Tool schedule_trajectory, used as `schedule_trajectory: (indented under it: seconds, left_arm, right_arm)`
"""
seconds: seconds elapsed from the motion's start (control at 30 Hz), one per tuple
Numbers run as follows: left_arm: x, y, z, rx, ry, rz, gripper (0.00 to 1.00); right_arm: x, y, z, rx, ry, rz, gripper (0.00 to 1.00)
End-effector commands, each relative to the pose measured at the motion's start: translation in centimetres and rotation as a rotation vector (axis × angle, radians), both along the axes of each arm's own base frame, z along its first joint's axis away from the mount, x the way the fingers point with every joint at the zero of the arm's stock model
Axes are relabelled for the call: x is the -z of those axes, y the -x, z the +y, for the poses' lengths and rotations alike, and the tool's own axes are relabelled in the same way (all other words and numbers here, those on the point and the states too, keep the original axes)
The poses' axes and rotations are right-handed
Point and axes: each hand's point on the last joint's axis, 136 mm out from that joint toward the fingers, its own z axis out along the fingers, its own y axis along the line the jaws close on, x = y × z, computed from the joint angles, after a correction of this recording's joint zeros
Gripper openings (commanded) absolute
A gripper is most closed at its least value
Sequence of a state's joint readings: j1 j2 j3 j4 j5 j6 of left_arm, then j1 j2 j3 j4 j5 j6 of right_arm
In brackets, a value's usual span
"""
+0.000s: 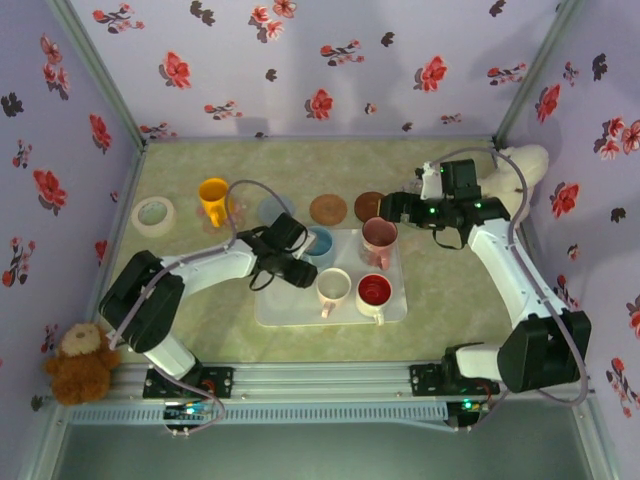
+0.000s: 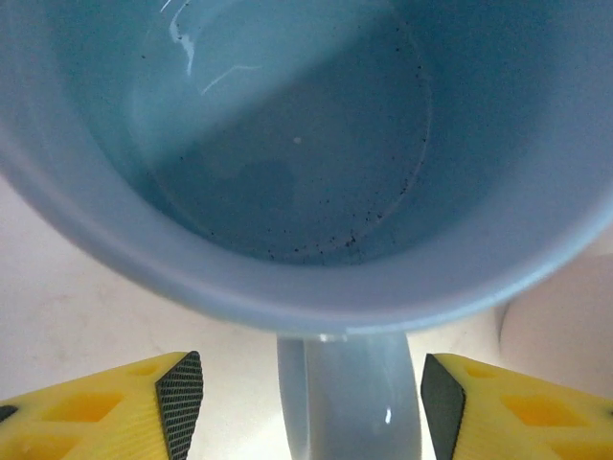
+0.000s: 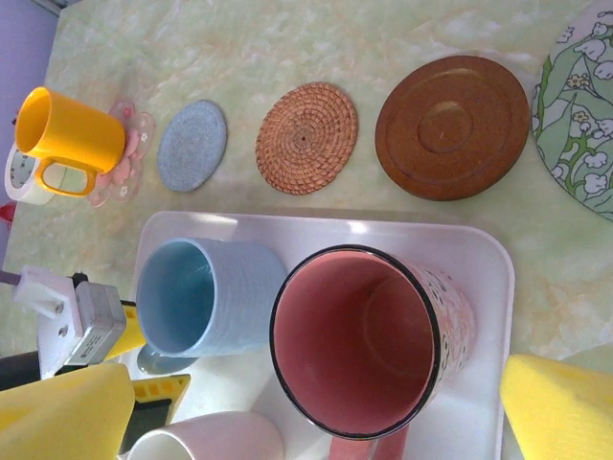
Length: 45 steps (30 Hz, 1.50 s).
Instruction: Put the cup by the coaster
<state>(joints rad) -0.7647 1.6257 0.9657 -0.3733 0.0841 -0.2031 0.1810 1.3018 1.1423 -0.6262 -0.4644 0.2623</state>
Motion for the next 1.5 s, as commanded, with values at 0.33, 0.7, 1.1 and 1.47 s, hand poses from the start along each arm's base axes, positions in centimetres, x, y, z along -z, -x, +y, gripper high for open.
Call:
schedule_trajectory:
  seconds: [0.33, 0.7, 1.1, 1.47]
  left_arm:
    - [0.6, -1.0, -1.6, 0.044, 0.016, 0.031, 0.55]
    - [0.2, -2.0, -1.3, -0.002, 0.002, 0.005, 0.45]
    - [0.0, -2.8, -1.2, -0.030, -0.003, -0.030, 0.33]
    - [-0.7, -3.1, -0.8, -0.060, -0.019, -0.040, 0.17]
  right_arm:
    - [0.2, -1.5, -0.3, 0.009, 0.029, -0.008, 0.99]
    - [1.2, -1.4, -0.5, -0.001, 0.057, 0.008, 0.99]
    - [1.0, -1.7, -0.5, 0.005, 0.051, 0.002, 0.99]
    - [1.3, -2.0, -0.2, 0.006, 0.032, 0.009, 0.99]
